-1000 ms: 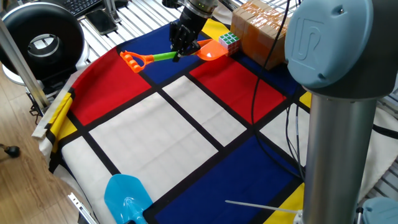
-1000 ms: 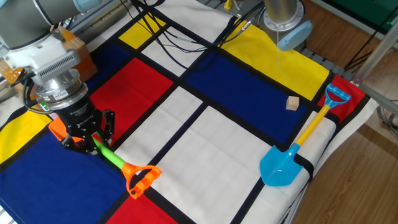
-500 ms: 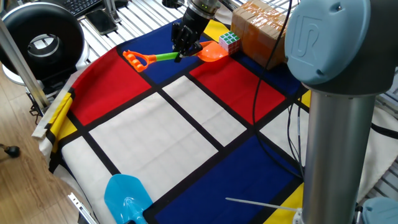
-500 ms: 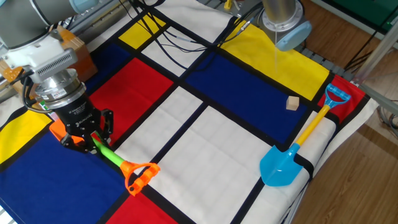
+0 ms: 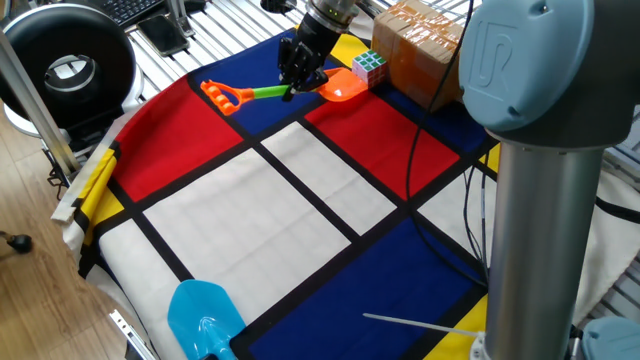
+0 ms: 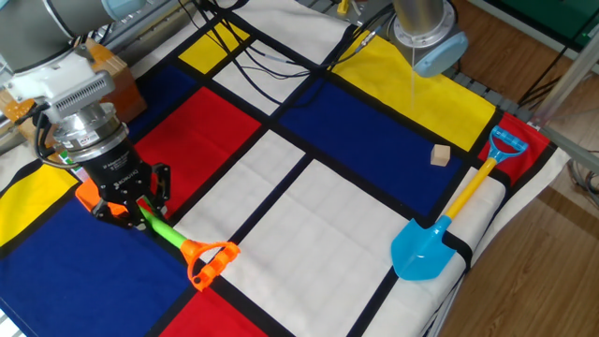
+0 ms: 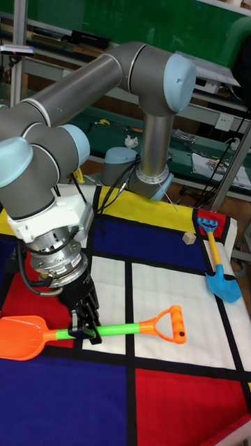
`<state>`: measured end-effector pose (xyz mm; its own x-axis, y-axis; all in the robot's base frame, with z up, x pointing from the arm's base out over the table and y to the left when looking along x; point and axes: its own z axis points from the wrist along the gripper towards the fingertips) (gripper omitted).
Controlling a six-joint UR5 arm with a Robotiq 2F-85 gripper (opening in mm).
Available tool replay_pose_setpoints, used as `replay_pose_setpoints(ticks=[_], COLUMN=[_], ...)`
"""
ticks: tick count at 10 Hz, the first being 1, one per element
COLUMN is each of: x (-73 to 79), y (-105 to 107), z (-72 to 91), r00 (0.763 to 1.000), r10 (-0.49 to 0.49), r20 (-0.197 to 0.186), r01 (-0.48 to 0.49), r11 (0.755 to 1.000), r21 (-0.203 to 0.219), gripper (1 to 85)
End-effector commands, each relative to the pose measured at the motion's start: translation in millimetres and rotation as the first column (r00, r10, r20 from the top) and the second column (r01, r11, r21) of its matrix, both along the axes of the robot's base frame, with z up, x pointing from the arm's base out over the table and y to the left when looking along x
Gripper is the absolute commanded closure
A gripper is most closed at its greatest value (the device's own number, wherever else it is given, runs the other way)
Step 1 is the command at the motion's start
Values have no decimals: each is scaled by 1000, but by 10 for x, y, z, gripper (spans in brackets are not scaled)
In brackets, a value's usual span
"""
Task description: Use a shovel to scoop up an object
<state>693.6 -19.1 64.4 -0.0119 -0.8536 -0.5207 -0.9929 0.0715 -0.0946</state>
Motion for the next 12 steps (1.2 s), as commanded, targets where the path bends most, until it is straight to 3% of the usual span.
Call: replay_pose_setpoints(ticks=[1,3,8,9,10,11,12], x=[24,91,142,44,28,-31,-15], y=[-135,-252,-369,-276,-404,-423,-472], z=[-46,-96,-140,-116,-175,-191,-208], r00=[1000,999,998,999,996,996,996], r10=[-5,-30,-51,-46,-84,-78,-80], r20=[17,34,47,6,-15,-36,-29], r01=[6,33,57,46,81,72,74], r11=[999,996,990,994,986,985,982], r21=[-41,-87,-132,-96,-146,-156,-175], gripper=[847,847,847,847,847,847,847])
